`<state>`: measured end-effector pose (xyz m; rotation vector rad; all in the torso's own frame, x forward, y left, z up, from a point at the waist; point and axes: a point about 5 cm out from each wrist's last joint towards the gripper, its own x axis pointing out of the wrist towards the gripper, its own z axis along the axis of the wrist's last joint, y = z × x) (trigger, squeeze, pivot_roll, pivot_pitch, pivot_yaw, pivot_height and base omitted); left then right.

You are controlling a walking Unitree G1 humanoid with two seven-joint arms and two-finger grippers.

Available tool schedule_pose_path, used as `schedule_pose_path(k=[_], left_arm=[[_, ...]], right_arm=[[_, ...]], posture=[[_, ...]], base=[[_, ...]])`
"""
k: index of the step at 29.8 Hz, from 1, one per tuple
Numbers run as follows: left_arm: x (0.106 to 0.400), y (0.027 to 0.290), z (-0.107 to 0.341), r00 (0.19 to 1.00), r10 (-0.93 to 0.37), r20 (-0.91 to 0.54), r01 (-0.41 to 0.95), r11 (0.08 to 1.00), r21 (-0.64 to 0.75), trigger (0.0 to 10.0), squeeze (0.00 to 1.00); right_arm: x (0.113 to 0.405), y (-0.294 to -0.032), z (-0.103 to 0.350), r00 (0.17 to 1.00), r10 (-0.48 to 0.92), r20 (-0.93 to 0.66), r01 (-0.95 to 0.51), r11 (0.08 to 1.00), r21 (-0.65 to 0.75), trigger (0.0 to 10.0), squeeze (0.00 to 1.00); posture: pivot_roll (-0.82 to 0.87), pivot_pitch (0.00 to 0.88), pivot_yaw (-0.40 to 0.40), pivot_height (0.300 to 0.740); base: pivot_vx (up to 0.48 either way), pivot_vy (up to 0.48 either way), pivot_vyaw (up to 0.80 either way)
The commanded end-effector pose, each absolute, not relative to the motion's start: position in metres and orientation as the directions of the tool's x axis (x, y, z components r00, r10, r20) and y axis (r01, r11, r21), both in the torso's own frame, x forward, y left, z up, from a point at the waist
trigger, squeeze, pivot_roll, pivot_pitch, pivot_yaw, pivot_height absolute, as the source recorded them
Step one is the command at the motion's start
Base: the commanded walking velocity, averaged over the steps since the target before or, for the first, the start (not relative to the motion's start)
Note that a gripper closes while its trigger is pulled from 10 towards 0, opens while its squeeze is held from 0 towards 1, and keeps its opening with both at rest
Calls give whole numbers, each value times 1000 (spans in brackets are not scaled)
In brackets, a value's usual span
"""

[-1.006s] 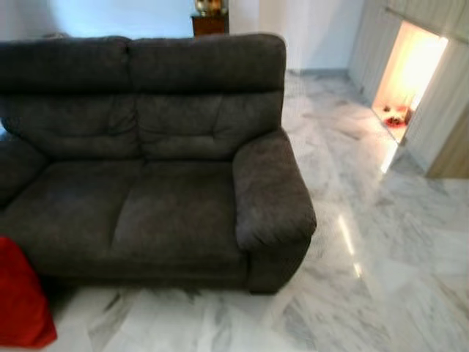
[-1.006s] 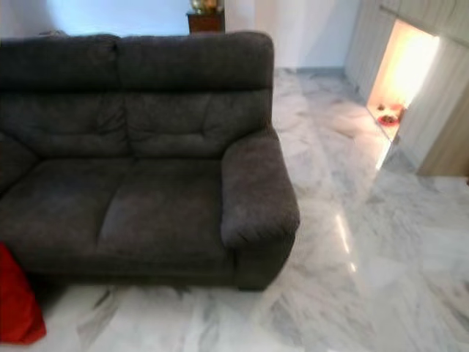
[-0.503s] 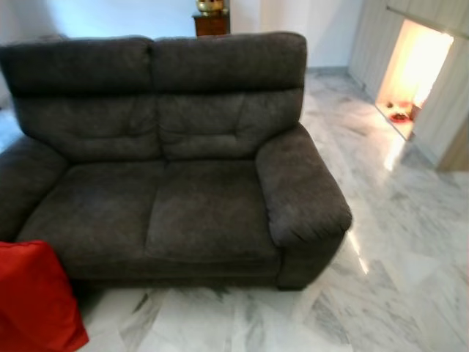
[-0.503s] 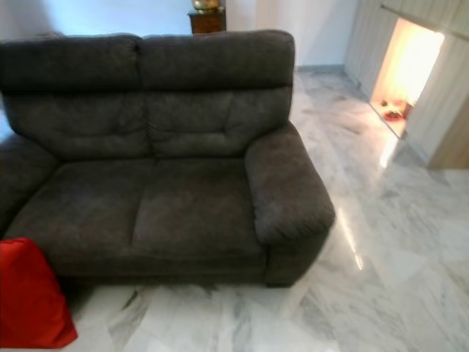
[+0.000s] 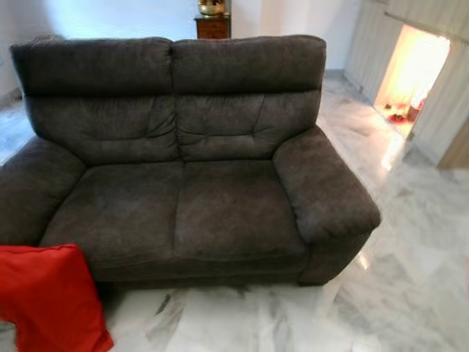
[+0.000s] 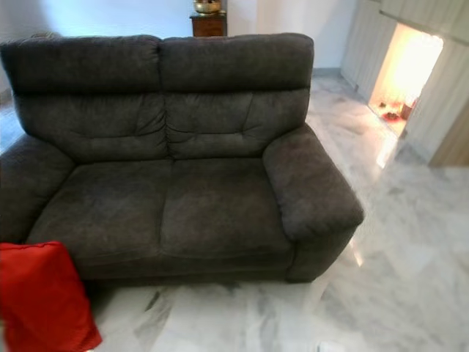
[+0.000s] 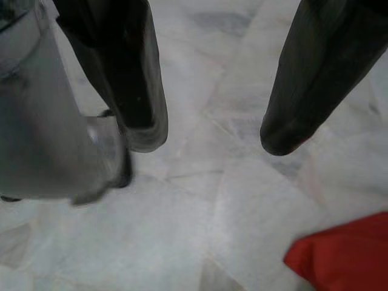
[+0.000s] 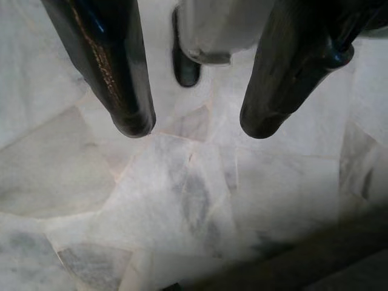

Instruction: Move the pillow to the sofa from floor

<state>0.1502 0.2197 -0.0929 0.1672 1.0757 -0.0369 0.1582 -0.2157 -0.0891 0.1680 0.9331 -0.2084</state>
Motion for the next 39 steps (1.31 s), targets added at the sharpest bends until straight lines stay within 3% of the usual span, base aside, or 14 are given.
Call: schedule_pose_path(k=[1,22,39], left_arm=[[149,228,-92,469,72,-880,120,982,144,10000,0],[144,238,-91,463,83,-883,102,984,146,10000,0],[150,231,-91,471,75,-879,103,985,139,10000,0]], right_arm=[[164,-208,-88,592,-89,-801,246,966,74,10000,0],[164,-207,-88,592,-91,-801,253,964,77,10000,0],[163,-207,-89,590,-91,-802,257,963,79,10000,0]], posture=[[-47,5,34,740],[-51,7,35,740],[-46,13,35,740]], base=[[0,435,0],[0,432,0],[0,433,0]])
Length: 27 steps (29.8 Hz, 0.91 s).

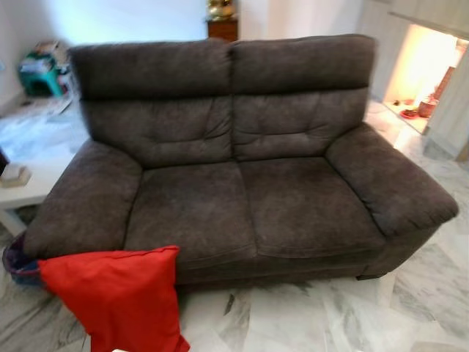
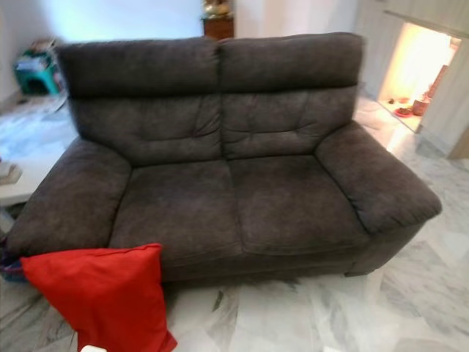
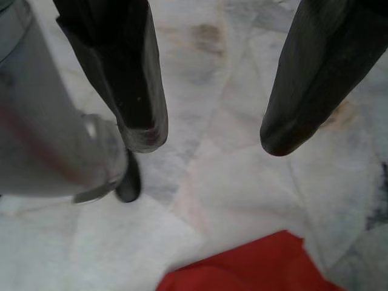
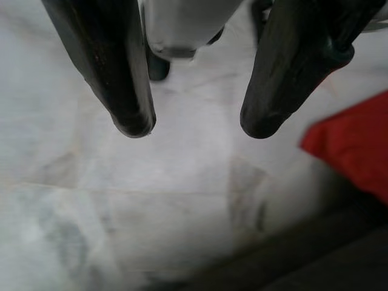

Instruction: Move the pillow to the sofa from floor

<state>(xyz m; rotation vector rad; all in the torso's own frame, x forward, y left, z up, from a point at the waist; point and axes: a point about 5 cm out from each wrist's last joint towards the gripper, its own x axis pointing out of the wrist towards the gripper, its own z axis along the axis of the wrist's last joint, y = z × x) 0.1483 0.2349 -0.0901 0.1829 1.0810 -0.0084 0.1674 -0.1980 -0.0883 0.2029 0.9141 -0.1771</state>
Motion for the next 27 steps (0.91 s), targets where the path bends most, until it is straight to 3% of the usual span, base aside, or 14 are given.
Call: schedule_pose_path(k=[1,14,27], left_arm=[[150,231,-91,471,74,-879,104,985,139,10000,0],[153,230,-90,476,71,-877,105,985,136,10000,0],[154,221,-91,482,45,-875,109,988,111,10000,0]], right_arm=[[163,-207,-89,591,-91,-802,257,963,80,10000,0],[165,-207,-88,593,-87,-801,250,965,80,10000,0],[166,-208,-87,603,-85,-793,229,971,70,10000,0]], posture=[[-46,14,35,740],[-48,17,32,740],[-47,18,29,740]], base=[[0,431,0],[0,421,0],[0,0,62]])
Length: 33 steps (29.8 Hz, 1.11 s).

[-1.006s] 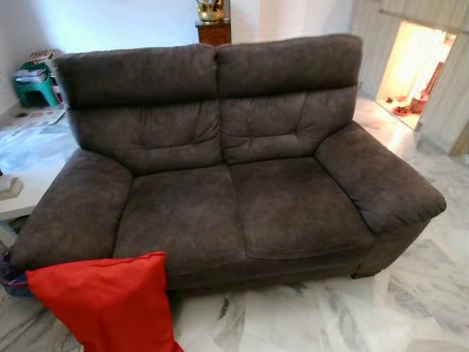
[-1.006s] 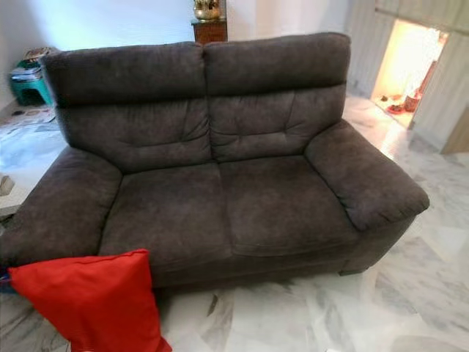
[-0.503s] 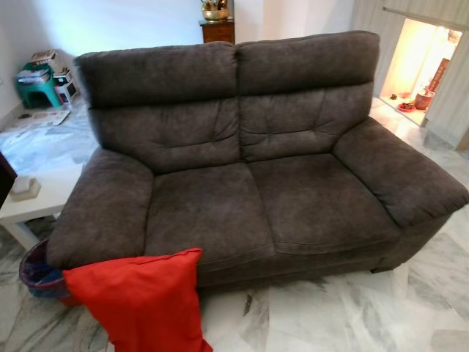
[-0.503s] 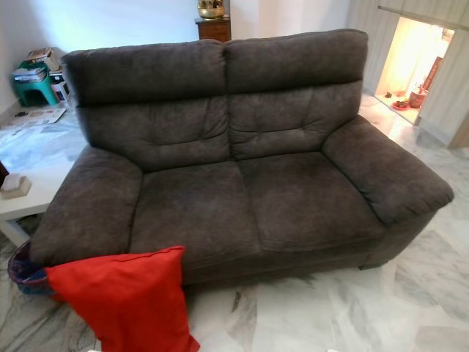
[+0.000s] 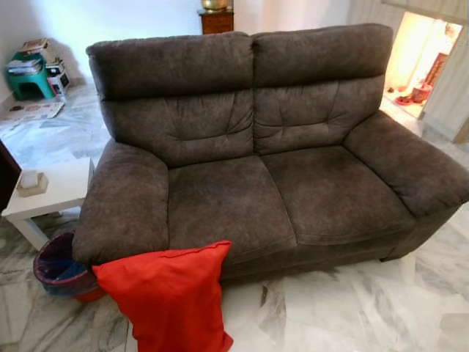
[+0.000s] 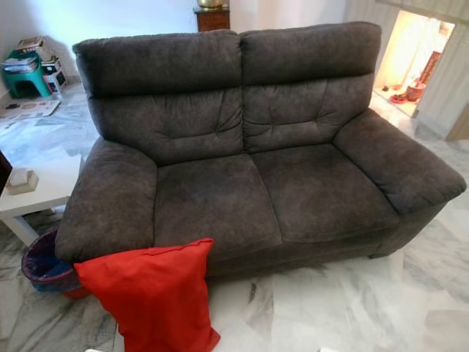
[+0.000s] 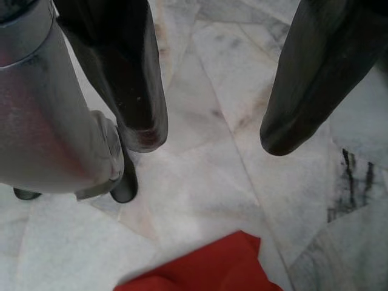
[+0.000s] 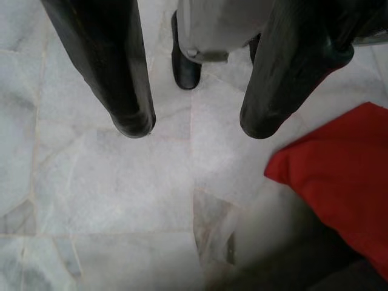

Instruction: Move the pillow to the sofa from floor

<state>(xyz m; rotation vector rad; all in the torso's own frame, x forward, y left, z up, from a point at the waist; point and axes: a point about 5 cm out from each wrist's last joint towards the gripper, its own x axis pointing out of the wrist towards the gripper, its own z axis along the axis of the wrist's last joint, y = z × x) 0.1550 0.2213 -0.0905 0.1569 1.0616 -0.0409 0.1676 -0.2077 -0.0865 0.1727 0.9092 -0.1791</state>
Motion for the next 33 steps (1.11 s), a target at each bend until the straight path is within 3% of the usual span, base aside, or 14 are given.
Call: schedule_pose_path(k=[1,23,33], left_arm=[[154,220,-91,482,43,-875,110,988,109,10000,0],[155,214,-92,489,38,-872,114,988,106,10000,0],[153,219,-92,491,41,-870,118,986,113,10000,0]], right_arm=[[166,-208,-87,604,-86,-792,229,971,69,10000,0],[165,-206,-88,603,-81,-793,226,971,73,10000,0],[165,-207,-87,616,-87,-783,265,959,102,10000,0]], posture=[[-48,18,29,740],[-46,0,38,740],[-48,0,42,740]], base=[[0,0,800],[0,0,793],[0,0,0]])
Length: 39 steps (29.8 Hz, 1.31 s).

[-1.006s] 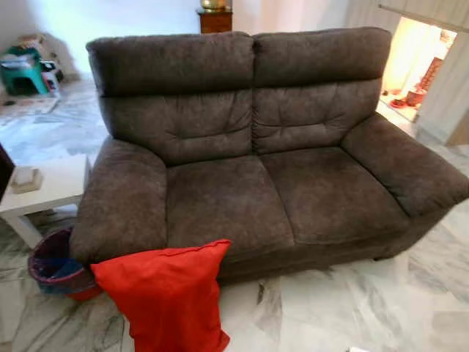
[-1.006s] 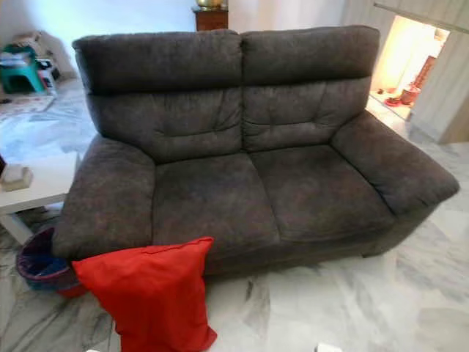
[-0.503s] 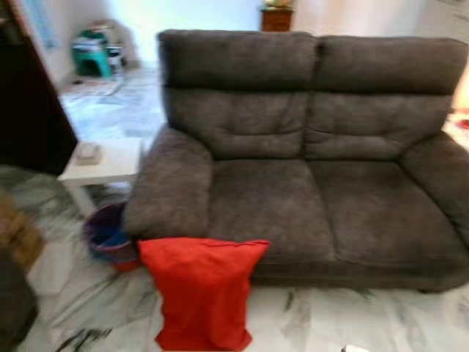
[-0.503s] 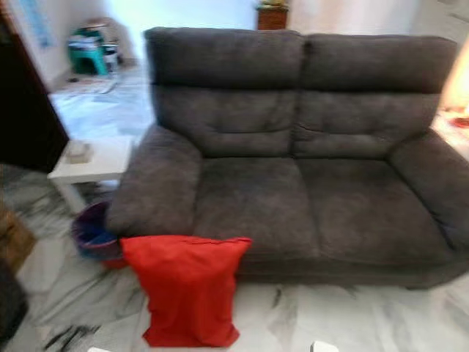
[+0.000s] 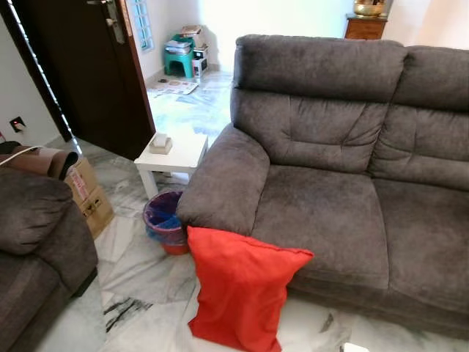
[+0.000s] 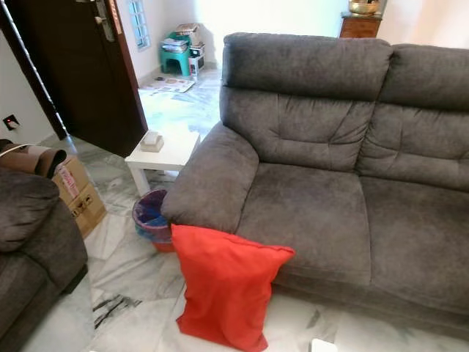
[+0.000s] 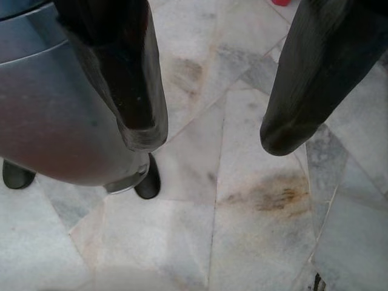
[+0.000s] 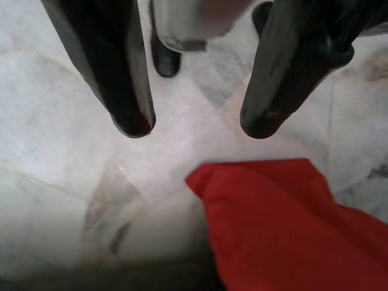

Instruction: Move the pillow to the sofa from floor

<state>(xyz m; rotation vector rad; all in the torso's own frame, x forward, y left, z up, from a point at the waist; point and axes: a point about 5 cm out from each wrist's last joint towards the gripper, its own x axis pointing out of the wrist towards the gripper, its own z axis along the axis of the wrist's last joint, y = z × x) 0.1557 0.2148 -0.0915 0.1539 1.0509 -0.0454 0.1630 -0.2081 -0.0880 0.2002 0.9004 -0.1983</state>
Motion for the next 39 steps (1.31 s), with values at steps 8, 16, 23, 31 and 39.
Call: schedule_pose_path(k=[8,16,23,31,39], left_arm=[[155,221,-91,498,46,-866,115,986,118,10000,0],[158,219,-90,505,44,-862,109,987,114,10000,0],[158,220,-90,506,46,-861,103,988,113,10000,0],[158,220,-89,509,45,-860,99,989,110,10000,0],[159,218,-89,511,44,-859,96,990,108,10000,0]], right_arm=[[167,-208,-86,617,-96,-781,275,956,100,10000,0],[169,-208,-85,624,-108,-774,284,954,96,10000,0],[169,-207,-85,624,-101,-774,272,958,94,10000,0],[170,-207,-85,628,-102,-771,275,956,98,10000,0],[171,-205,-85,631,-85,-771,255,961,103,10000,0]], posture=[[-48,0,42,740],[-43,0,40,740],[-41,2,39,740],[-41,5,39,740],[-38,14,38,740]], base=[[0,0,0],[105,0,0],[301,0,0],[330,0,0],[339,0,0]])
